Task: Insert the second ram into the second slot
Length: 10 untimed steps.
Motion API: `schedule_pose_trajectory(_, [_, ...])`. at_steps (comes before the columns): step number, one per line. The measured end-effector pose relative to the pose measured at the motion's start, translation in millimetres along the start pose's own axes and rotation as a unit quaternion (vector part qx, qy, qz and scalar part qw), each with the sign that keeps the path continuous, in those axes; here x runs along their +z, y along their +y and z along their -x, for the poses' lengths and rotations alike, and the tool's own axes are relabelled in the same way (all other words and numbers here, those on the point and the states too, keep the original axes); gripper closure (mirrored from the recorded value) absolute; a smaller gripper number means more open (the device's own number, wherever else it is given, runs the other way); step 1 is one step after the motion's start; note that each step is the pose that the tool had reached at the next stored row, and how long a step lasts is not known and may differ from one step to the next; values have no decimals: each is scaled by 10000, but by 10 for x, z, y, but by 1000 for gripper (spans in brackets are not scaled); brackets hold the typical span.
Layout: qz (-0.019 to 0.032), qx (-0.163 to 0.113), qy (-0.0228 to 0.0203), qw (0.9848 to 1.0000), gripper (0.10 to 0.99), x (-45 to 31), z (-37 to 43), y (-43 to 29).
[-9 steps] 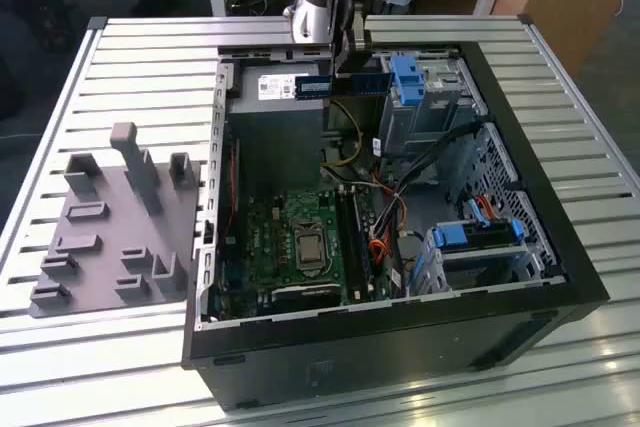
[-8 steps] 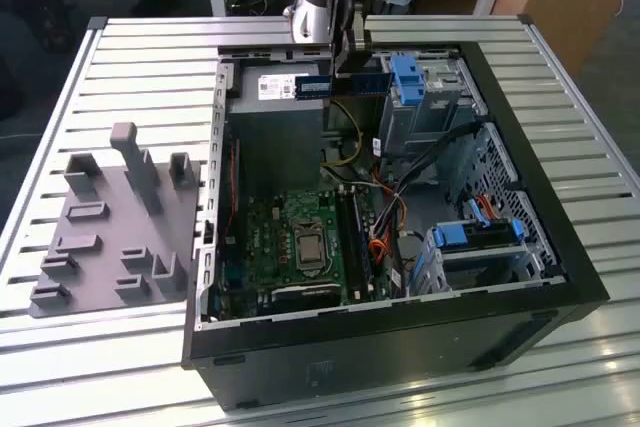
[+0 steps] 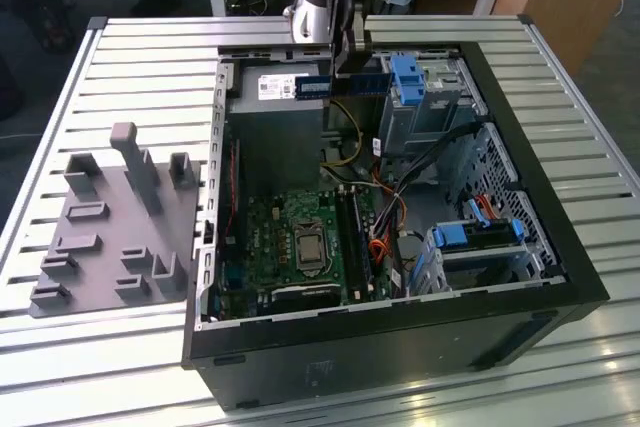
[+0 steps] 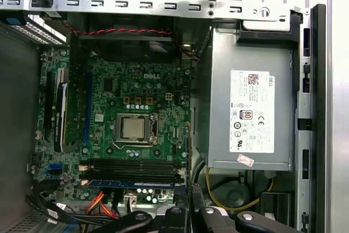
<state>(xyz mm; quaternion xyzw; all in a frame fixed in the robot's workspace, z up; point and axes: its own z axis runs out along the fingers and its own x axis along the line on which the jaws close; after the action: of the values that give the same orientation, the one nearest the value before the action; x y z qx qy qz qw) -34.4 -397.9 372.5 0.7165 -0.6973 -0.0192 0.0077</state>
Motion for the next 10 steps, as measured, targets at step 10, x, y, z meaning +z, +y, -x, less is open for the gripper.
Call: schedule_pose_trajectory(10, [-1, 61, -2, 10000, 949, 0, -19, 6])
